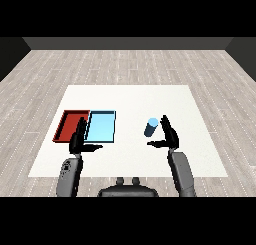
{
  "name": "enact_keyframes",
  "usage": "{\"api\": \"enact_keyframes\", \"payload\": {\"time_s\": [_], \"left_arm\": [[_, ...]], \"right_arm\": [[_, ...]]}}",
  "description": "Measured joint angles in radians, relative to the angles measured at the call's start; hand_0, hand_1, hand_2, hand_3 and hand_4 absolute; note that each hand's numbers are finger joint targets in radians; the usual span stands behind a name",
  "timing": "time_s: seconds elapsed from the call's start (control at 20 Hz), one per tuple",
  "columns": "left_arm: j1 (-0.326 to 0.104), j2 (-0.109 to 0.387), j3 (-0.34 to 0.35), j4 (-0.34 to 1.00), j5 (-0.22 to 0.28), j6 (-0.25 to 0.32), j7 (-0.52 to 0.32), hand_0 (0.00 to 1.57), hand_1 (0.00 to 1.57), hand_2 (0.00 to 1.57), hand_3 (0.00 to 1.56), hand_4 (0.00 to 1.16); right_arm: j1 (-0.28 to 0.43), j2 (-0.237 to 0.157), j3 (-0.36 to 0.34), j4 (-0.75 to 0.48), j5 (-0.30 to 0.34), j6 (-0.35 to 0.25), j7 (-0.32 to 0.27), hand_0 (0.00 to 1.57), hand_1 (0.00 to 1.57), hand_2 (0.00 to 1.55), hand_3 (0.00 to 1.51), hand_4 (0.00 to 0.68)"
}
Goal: Pick the blue can and put it in the blue box
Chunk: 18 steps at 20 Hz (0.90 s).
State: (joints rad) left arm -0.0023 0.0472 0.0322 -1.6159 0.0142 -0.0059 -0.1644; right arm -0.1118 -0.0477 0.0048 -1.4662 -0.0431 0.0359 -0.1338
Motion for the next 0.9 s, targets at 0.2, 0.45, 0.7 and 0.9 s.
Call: {"api": "enact_keyframes", "payload": {"time_s": [0.2,0.45,0.7,0.9], "left_arm": [[0.019,-0.005,0.015,0.014,0.014,-0.017,-0.117,0.0,0.0,0.0,0.0,0.0],[0.046,-0.004,0.025,0.02,0.026,-0.036,-0.186,0.0,0.0,0.0,0.0,0.0],[0.01,-0.013,0.021,0.032,0.026,-0.022,-0.174,0.0,0.0,0.0,0.0,0.0],[0.029,-0.009,0.017,0.04,0.021,-0.019,-0.207,0.0,0.0,0.0,0.0,0.0]], "right_arm": [[-0.032,-0.004,-0.016,0.037,-0.037,0.055,-0.086,0.0,0.0,0.0,0.0,0.0],[-0.048,-0.006,-0.032,0.11,-0.04,0.087,-0.181,0.0,0.0,0.0,0.0,0.0],[-0.034,-0.008,-0.039,0.108,-0.046,0.102,-0.205,0.0,0.0,0.0,0.0,0.0],[-0.07,-0.016,-0.056,0.138,-0.051,0.104,-0.199,0.0,0.0,0.0,0.0,0.0]]}}
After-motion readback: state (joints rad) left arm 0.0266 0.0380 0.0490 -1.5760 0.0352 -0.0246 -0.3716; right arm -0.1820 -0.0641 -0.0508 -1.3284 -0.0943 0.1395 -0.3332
